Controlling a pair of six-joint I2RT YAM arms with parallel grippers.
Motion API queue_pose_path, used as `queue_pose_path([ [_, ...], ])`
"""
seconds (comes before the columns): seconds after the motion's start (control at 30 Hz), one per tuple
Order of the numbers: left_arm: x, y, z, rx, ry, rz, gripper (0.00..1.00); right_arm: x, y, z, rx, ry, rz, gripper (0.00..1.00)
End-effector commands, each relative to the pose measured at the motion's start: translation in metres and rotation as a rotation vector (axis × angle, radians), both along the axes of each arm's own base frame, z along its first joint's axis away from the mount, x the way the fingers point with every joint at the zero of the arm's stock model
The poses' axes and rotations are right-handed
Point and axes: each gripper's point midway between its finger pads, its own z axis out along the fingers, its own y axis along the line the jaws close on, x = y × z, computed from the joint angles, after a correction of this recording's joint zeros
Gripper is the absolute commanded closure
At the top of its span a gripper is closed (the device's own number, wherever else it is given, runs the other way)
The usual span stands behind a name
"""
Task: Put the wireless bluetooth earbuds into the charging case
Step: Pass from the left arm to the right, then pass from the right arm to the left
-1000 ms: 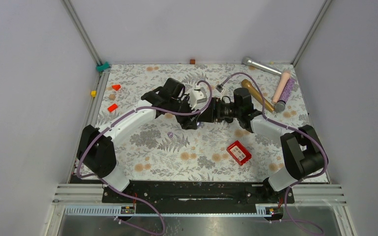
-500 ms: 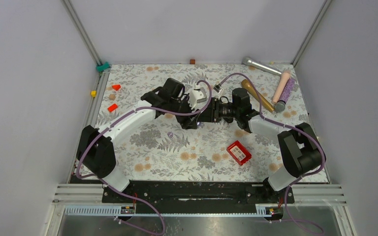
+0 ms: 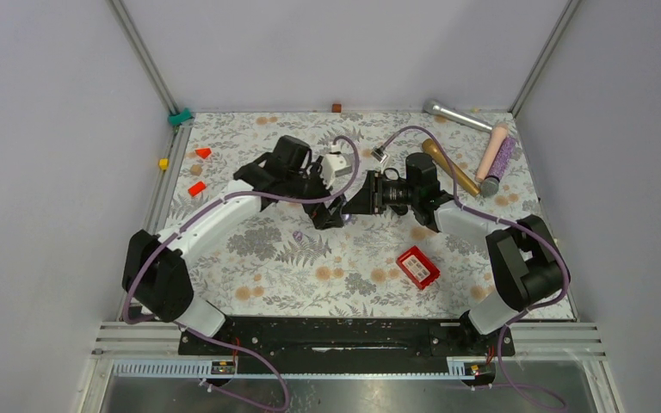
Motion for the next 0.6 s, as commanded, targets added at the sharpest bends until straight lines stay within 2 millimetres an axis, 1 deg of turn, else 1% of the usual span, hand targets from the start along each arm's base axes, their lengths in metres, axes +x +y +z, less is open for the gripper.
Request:
queue_pose_path([
  [0.0,0.006,0.011,0.048,-0.184,-0.036,-0.018,0.01,-0.006,0.004,0.043,0.052,-0.162,0.074,0.69],
  [0.1,0.002,0.021,0.067,-0.281,0.013,-0.061,0.01,-0.011,0.002,0.051,0.053,-0.212,0.100,0.71],
  [0.17,-0.009,0.021,0.071,-0.316,0.047,-0.122,0.02,-0.016,0.001,0.058,0.056,-0.251,0.124,0.72],
  [0.27,-0.022,0.017,0.070,-0.345,0.117,-0.189,0.01,-0.024,-0.003,0.068,0.059,-0.313,0.154,0.72],
  [0.4,-0.028,0.009,0.064,-0.348,0.190,-0.232,0.01,-0.036,-0.009,0.079,0.059,-0.414,0.189,0.72],
  [0.57,-0.047,-0.004,0.063,-0.339,0.242,-0.327,0.03,-0.041,-0.014,0.079,0.036,-0.495,0.207,0.72],
])
